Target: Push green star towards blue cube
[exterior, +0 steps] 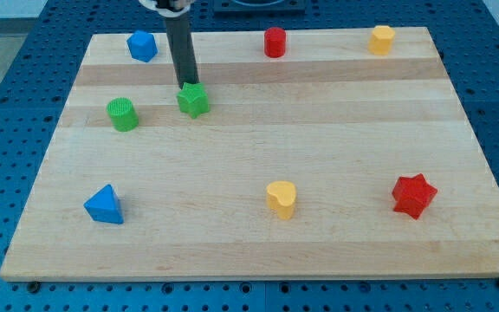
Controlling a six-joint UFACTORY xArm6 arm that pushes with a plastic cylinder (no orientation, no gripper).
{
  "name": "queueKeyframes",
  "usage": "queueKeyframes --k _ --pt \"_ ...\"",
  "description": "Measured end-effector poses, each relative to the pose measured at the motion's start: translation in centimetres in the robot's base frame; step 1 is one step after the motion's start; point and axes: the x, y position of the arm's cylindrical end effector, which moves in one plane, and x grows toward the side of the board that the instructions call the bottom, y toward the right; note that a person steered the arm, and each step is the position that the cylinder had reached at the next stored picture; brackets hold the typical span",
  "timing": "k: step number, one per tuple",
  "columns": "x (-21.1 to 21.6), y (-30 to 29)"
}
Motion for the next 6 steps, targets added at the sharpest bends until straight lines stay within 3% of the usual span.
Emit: queueKeyframes --k 3,5,6 --pt "2.6 6.9" --pt "6.6 5.1" --pt "6.3 1.5"
